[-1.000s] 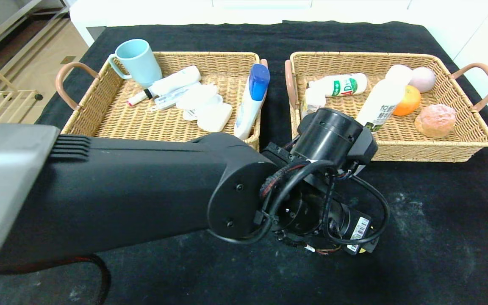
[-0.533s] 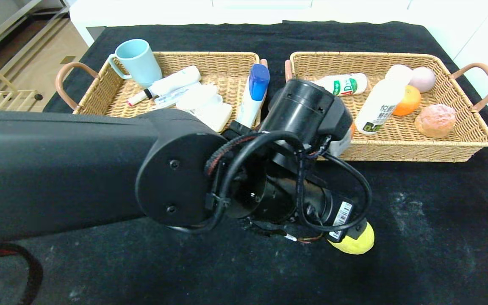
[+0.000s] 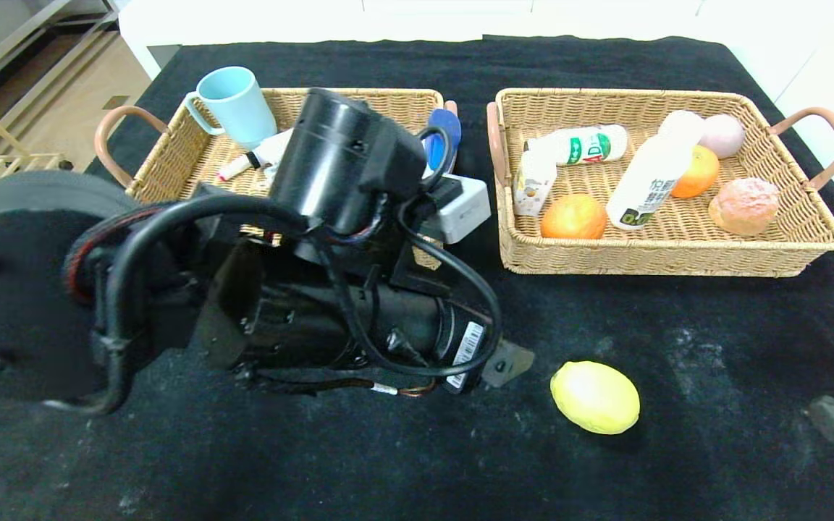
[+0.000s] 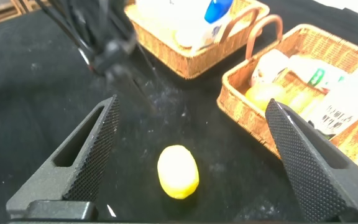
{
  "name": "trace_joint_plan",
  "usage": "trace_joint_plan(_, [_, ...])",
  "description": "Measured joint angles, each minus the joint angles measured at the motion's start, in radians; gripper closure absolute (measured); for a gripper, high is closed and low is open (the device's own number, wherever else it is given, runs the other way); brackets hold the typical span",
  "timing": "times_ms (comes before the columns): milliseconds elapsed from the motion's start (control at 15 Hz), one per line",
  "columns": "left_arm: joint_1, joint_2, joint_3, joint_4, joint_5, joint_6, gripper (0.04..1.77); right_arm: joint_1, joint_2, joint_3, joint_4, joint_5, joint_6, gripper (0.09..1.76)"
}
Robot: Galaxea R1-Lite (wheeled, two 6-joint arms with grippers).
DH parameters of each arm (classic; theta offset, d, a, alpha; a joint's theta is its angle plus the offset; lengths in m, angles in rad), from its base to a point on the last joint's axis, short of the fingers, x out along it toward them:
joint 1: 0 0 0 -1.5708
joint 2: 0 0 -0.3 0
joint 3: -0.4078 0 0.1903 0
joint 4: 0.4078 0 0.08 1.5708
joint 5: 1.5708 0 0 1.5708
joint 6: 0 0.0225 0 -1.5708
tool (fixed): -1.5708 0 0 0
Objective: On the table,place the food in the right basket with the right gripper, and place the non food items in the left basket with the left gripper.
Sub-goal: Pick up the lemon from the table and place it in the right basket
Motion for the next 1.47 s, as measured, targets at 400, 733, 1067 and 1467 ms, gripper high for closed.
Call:
trace_joint_plan(400, [0.124,-0.207,0.451,-0.408,-0.095,0.120,0.10,-0.026,0.078,0.003,0.000,-0.007,0.003,0.14])
trace_joint_plan(733, [0.203,-0.323,0.681,-0.628,-0.134,0.197,0.10,-0.031,0.130,0.001,-0.003,-0.011,0.027,0.14])
trace_joint_plan(1067, [0.242,-0.406,0.781,-0.677,-0.133,0.216,0.09,-0.031,0.171,-0.004,-0.007,-0.011,0.041,0.14])
trace_joint_plan(1467, [0.245,-0.456,0.789,-0.673,-0.136,0.222,0.09,-0.027,0.202,-0.029,-0.007,-0.037,0.081,0.14])
